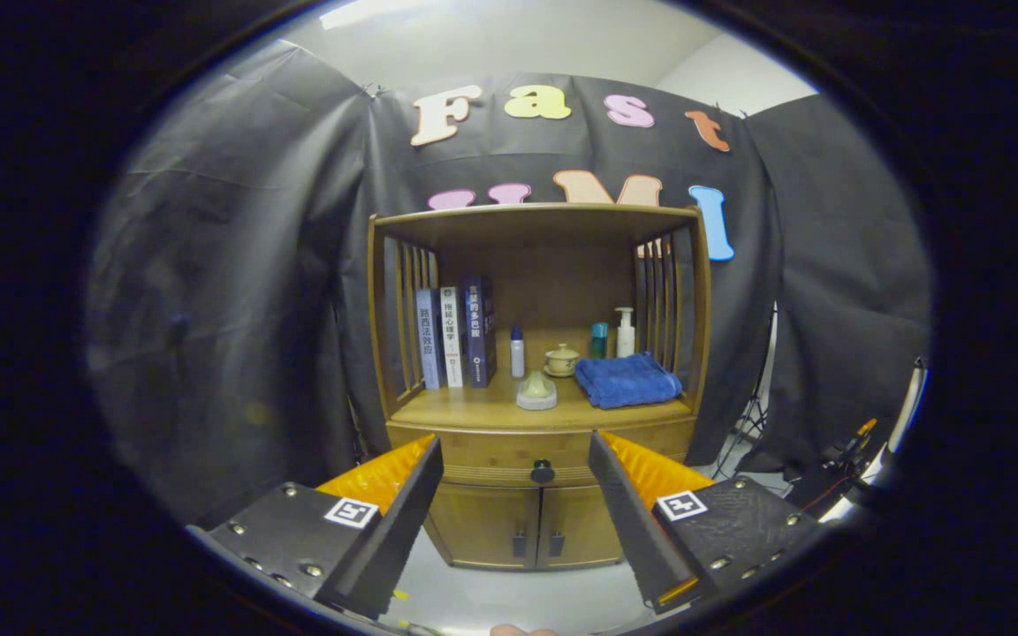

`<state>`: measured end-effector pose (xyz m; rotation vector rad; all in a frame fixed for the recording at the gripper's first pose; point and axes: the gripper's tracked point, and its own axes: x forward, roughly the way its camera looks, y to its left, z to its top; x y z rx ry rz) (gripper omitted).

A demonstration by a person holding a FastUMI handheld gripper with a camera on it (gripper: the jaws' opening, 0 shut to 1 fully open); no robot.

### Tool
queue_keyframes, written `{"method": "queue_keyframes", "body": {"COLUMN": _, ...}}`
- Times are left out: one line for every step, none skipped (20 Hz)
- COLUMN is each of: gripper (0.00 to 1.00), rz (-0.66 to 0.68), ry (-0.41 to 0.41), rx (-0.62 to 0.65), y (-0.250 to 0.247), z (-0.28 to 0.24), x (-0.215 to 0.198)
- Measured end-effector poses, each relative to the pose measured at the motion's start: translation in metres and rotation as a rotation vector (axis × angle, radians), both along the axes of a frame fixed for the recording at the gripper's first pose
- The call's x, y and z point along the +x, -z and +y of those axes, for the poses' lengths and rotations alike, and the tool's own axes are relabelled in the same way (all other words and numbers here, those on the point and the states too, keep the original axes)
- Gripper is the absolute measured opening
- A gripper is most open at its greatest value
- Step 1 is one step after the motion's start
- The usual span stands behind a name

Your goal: Pull open the drawer, take out the items inside it, and place them on the countertop above the cabinet.

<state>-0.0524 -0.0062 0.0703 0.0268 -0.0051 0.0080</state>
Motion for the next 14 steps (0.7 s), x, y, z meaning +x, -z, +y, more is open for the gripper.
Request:
{"method": "queue_keyframes", "body": {"gripper": 0.99, "rz": -0.004, "ry": -0.012, "rx": -0.002, "y": 0.0, "z": 0.002, "x": 0.0}}
{"method": "queue_keyframes", "body": {"gripper": 0.99, "rz": -0.004, "ry": -0.022, "rx": -0.003, "y": 0.002, "z": 0.004, "x": -0.001}}
{"method": "queue_keyframes", "body": {"gripper": 0.99, "rz": -0.005, "ry": -0.031, "rx": -0.004, "y": 0.004, "z": 0.005, "x": 0.0}}
{"method": "queue_keyframes", "body": {"gripper": 0.99, "rz": -0.01, "ry": -0.043, "rx": -0.006, "y": 0.005, "z": 0.007, "x": -0.001}}
{"method": "queue_keyframes", "body": {"gripper": 0.99, "rz": -0.008, "ry": -0.046, "rx": -0.011, "y": 0.008, "z": 0.008, "x": -0.002}}
{"method": "queue_keyframes", "body": {"gripper": 0.99, "rz": -0.004, "ry": -0.045, "rx": -0.017, "y": 0.011, "z": 0.007, "x": -0.002}}
{"method": "queue_keyframes", "body": {"gripper": 0.99, "rz": 0.001, "ry": -0.047, "rx": -0.021, "y": 0.013, "z": 0.008, "x": -0.002}}
{"method": "queue_keyframes", "body": {"gripper": 0.99, "rz": 0.011, "ry": -0.044, "rx": -0.022, "y": 0.015, "z": 0.007, "x": -0.001}}
{"method": "queue_keyframes", "body": {"gripper": 0.99, "rz": 0.025, "ry": -0.039, "rx": -0.026, "y": 0.019, "z": 0.005, "x": -0.001}}
{"method": "queue_keyframes", "body": {"gripper": 0.99, "rz": 0.029, "ry": -0.041, "rx": -0.029, "y": 0.019, "z": 0.005, "x": 0.0}}
{"method": "queue_keyframes", "body": {"gripper": 0.99, "rz": 0.027, "ry": -0.042, "rx": -0.028, "y": 0.02, "z": 0.005, "x": 0.001}}
{"method": "queue_keyframes", "body": {"gripper": 0.99, "rz": 0.029, "ry": -0.038, "rx": -0.028, "y": 0.022, "z": 0.004, "x": 0.001}}
{"method": "queue_keyframes", "body": {"gripper": 0.99, "rz": 0.032, "ry": -0.033, "rx": -0.023, "y": 0.025, "z": 0.002, "x": 0.003}}
{"method": "queue_keyframes", "body": {"gripper": 0.99, "rz": 0.035, "ry": -0.034, "rx": -0.018, "y": 0.027, "z": 0.002, "x": 0.004}}
